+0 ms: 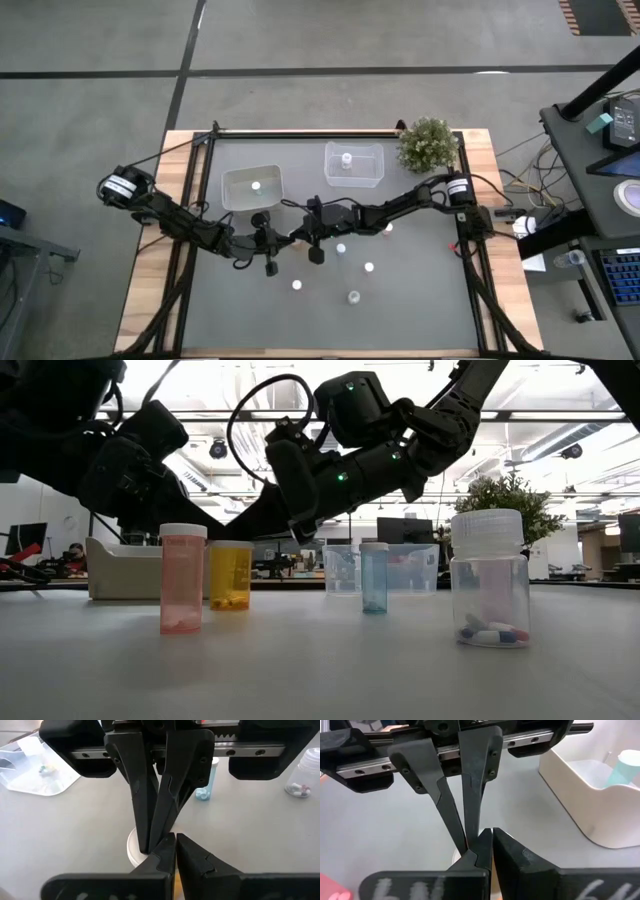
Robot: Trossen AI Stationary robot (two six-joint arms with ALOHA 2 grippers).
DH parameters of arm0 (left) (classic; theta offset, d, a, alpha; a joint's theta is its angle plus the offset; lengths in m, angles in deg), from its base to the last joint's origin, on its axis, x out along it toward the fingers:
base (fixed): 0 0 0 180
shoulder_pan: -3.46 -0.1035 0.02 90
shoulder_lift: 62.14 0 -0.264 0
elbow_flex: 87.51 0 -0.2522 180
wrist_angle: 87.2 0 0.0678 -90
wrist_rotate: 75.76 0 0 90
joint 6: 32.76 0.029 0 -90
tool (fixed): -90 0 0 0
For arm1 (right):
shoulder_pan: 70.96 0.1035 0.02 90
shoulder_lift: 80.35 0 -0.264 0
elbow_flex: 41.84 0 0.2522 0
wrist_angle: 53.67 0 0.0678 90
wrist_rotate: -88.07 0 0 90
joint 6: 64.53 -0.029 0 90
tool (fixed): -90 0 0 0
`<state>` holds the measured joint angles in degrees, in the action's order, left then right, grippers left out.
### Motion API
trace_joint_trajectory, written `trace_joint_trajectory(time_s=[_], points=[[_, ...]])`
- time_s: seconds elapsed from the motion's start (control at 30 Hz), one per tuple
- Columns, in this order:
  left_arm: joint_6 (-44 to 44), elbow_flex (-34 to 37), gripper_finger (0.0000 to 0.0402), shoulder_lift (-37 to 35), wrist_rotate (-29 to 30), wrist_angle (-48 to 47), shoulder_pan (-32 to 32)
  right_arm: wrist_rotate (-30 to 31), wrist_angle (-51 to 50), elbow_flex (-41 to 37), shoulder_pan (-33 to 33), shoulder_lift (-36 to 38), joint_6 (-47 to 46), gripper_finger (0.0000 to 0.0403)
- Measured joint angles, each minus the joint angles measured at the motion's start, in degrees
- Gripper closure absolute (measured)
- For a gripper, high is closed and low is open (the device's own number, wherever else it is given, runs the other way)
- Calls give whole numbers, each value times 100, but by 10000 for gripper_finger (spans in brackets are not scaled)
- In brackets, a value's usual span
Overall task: Pick and place medicine bottles into bin by pill shape (circle, oval)
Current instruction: Put the big orange pill bottle into the transparent bin
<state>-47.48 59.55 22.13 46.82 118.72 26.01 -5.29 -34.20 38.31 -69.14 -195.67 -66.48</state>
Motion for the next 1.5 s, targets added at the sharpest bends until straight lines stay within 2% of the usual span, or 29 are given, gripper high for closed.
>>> trace_joint_trajectory(time_s=[0.6,1.17,1.27,1.5], points=[[0,-5,402,0,-53,22,-7,-44,18,-71,-69,6,-32,394],[52,-15,402,-319,-62,15,-4,99,-118,-17,-65,303,413,394],[120,-15,402,-343,-56,-10,-4,314,-304,-15,-63,303,505,394],[184,-15,402,-254,210,-17,-56,357,-429,-34,-72,303,557,394]])
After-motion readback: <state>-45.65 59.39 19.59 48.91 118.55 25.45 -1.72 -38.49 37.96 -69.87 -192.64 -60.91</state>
